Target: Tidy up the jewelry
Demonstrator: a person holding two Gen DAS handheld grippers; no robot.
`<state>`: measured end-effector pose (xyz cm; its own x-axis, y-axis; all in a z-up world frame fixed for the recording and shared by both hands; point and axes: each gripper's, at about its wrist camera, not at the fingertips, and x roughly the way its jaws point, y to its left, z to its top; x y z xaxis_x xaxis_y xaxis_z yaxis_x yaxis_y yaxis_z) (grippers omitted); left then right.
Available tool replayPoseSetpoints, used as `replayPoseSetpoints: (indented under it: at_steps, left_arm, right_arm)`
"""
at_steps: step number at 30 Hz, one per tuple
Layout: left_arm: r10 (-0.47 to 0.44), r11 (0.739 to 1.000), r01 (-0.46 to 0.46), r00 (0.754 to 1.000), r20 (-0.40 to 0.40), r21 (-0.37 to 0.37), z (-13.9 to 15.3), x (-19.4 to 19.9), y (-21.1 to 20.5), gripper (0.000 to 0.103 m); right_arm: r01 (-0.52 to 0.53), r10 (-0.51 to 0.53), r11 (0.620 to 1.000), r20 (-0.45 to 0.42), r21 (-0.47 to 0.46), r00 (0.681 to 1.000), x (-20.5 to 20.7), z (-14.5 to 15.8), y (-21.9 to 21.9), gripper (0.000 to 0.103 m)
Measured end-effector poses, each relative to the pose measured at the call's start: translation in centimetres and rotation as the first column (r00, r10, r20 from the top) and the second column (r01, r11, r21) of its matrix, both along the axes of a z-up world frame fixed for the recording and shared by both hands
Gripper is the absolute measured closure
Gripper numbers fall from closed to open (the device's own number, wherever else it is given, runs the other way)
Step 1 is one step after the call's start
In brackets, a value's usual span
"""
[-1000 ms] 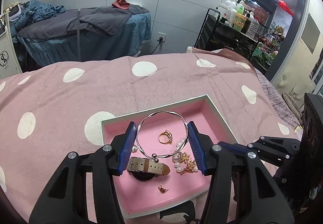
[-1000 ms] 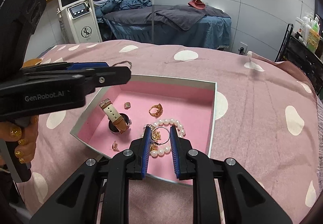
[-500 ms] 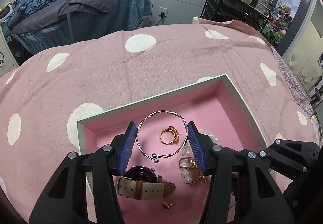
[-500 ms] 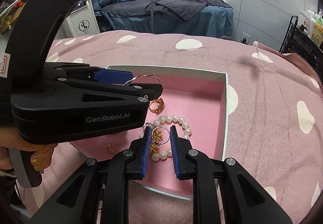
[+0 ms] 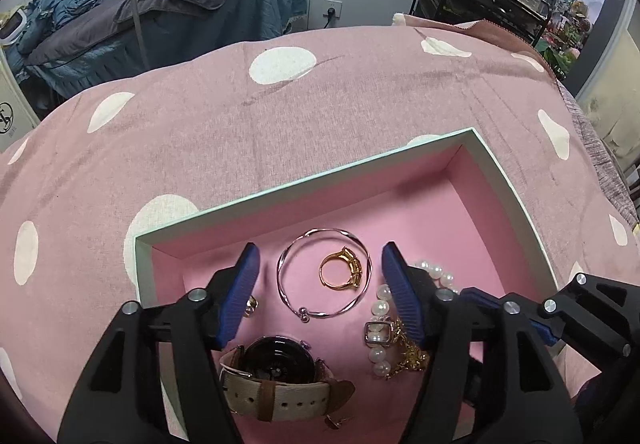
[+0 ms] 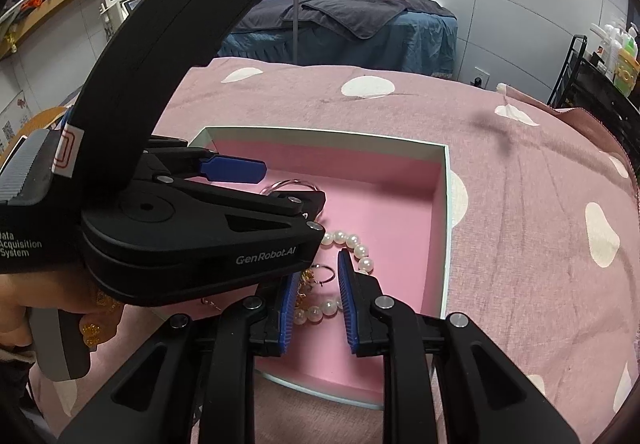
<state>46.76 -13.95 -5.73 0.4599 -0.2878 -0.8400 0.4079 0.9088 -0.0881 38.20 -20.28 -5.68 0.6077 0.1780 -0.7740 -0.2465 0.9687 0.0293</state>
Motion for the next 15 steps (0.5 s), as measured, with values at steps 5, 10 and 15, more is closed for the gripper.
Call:
replayPoseSetpoints:
  at_steps: [5, 10, 15]
  left_arm:
    - [0.025, 1.000, -0.024, 0.997, 0.078, -0.012, 2.0, -0.8, 0.5, 0.026]
    - [0.073, 0.996, -0.062, 0.979, 0.190, -0.060, 5.1, -2.7, 2.1, 0.016]
    - [0.146, 0.988, -0.123, 0.940, 0.309, -0.094, 7.9, -5.5, 4.3, 0.009]
  right_arm:
    - [0.013, -0.013, 1.000, 0.021, 0.028, 1.000, -0.6, 0.4, -0.5, 0.067]
    - [0.014, -0.018, 0.999, 0.094, 0.038, 0.995, -2.2, 1.8, -0.7, 0.040]
    - [0.027, -0.034, 0.998, 0.151, 0.049, 0.988, -4.1, 3.2, -1.1, 0.023]
